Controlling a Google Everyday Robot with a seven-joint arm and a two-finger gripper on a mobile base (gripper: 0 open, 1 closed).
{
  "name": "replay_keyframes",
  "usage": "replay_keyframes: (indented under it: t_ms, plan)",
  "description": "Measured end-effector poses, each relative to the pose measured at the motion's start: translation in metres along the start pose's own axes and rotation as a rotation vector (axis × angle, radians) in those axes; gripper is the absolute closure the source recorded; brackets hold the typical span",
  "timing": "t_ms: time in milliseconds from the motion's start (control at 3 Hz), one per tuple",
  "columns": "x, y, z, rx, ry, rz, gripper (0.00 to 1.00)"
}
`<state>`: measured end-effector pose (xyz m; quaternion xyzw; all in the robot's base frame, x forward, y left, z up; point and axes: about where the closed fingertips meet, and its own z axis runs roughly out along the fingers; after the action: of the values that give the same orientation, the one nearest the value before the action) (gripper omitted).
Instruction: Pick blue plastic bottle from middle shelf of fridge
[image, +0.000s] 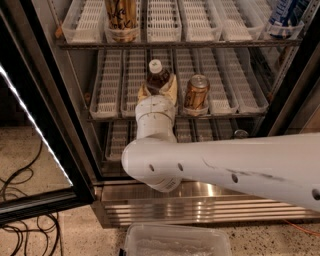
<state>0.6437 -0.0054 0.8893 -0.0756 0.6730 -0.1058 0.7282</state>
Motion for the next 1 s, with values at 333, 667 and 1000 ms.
replay_keyframes:
  t_ms: [333, 667, 1000]
  plan:
    - [-0.011, -0.006, -0.007, 0.049, -0.053, 0.012, 1.00]
    - [-0.029, -0.014, -0.016, 0.091, -0.114, 0.034, 1.00]
    - [-0.035, -0.022, -0.025, 0.107, -0.131, 0.049, 1.00]
